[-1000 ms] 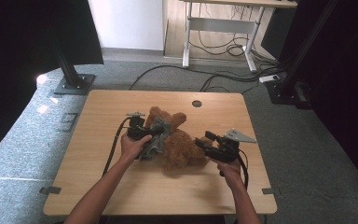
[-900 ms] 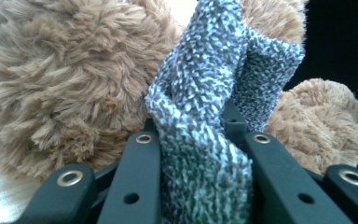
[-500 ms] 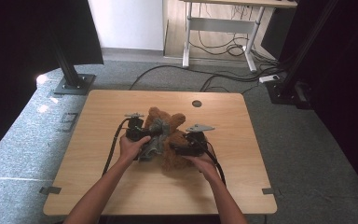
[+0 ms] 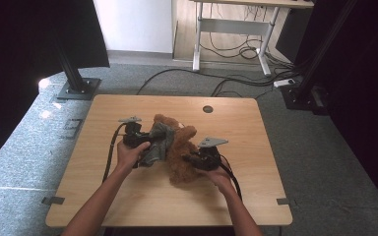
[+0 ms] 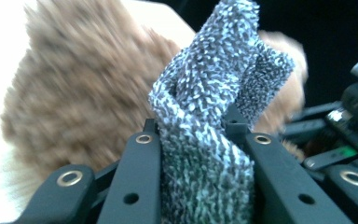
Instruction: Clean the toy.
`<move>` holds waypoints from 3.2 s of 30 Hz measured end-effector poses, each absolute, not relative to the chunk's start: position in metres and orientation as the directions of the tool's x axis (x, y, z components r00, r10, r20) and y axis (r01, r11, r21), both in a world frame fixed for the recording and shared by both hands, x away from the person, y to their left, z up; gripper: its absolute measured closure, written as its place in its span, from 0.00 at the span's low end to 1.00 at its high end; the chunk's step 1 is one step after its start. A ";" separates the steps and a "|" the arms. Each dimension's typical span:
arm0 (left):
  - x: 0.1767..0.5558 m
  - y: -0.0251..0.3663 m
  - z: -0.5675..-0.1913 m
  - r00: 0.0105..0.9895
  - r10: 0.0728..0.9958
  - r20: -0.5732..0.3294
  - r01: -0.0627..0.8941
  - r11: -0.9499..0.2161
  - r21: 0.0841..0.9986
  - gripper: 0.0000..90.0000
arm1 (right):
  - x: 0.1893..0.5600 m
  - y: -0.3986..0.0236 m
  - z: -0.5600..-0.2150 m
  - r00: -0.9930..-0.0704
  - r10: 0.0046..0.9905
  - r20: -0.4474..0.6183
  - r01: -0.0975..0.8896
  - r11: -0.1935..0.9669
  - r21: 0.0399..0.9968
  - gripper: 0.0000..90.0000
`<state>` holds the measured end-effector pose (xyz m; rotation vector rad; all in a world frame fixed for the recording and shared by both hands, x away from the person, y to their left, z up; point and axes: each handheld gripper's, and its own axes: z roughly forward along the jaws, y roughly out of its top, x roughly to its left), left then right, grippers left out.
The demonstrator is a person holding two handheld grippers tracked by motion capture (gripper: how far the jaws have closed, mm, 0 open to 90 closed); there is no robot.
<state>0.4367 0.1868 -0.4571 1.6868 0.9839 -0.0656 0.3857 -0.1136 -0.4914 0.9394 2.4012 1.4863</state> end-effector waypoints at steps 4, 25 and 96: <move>0.432 0.197 -0.445 0.666 0.533 -0.521 0.614 0.005 0.789 0.82 | 0.376 -0.123 -0.492 -0.829 0.525 0.192 0.395 0.307 0.866 0.84; 0.420 0.152 -0.446 0.667 0.605 -0.435 0.677 -0.248 0.693 0.84 | 0.358 -0.105 -0.496 -0.921 0.372 0.116 0.265 0.380 0.886 0.84; 0.389 0.181 -0.479 0.637 0.566 -0.523 0.701 -0.144 0.699 0.85 | 0.330 -0.154 -0.499 -0.799 0.572 0.187 0.396 0.268 0.878 0.22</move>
